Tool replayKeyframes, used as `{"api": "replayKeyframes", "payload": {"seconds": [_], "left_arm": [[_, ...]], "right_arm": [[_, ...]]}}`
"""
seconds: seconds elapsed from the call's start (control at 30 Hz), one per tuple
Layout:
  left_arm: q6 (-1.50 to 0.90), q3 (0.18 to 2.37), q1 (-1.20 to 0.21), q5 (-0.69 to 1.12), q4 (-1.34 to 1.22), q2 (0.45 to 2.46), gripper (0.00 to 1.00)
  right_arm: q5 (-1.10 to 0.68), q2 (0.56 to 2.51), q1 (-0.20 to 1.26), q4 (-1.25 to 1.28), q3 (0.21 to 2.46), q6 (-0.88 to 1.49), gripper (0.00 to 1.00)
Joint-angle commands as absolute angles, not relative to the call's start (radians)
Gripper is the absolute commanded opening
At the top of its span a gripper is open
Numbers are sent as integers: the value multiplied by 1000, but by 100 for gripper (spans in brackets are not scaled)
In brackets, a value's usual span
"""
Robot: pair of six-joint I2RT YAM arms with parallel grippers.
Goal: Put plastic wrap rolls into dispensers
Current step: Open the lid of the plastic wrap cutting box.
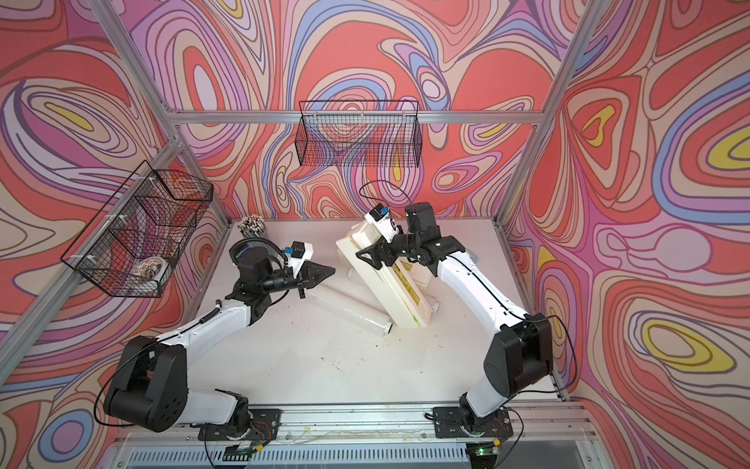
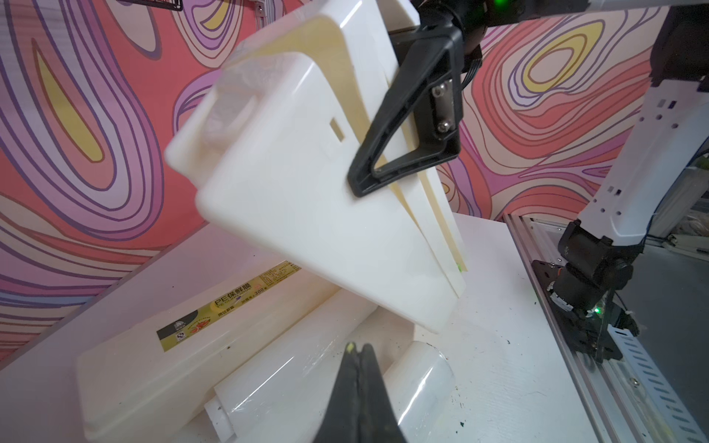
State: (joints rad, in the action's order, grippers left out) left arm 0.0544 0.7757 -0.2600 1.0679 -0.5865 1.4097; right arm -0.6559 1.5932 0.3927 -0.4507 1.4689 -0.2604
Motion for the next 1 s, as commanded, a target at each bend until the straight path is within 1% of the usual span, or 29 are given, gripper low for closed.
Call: {"api": "replayKeyframes", "payload": {"seconds": [0.0,0.03,0.07,0.13,0.17,0.33,0.4,0.47,0.7,0.83,0.97], "left_arm": [[22,767,-255,1051,-697,1422,40],[13,767,-255,1037,-710,1423,58],[12,767,-254,1018,-715,1424,73],[24,767,-249,1010,-714,1423,96],[17,769,-241,1032,-727,1424,99],[-139,796,-234,1184,-884,1464,100],[-229,793,-237,1205,-982,1485,100],[-283,807,-245,1229,-1027,1508,100],[-296,832,-273,1304,-983,1498,100],[-227,839,-274,1306,-904,1492,100],[-210,853,-275,1284,-906,1499,100]], "right_arm": [[-809,1590,401,-470,1476,-288,39],[-826,1582,400,-466,1464,-298,39],[-839,1577,400,-470,1460,-317,39],[-870,1575,400,-495,1467,-341,39],[-887,1577,400,-512,1476,-355,39],[-962,1599,400,-572,1504,-413,36],[-973,1600,404,-569,1507,-420,36],[-971,1595,414,-562,1505,-438,36],[-938,1612,430,-636,1538,-548,35],[-972,1621,448,-658,1556,-592,34],[-972,1645,483,-733,1586,-656,34]]}}
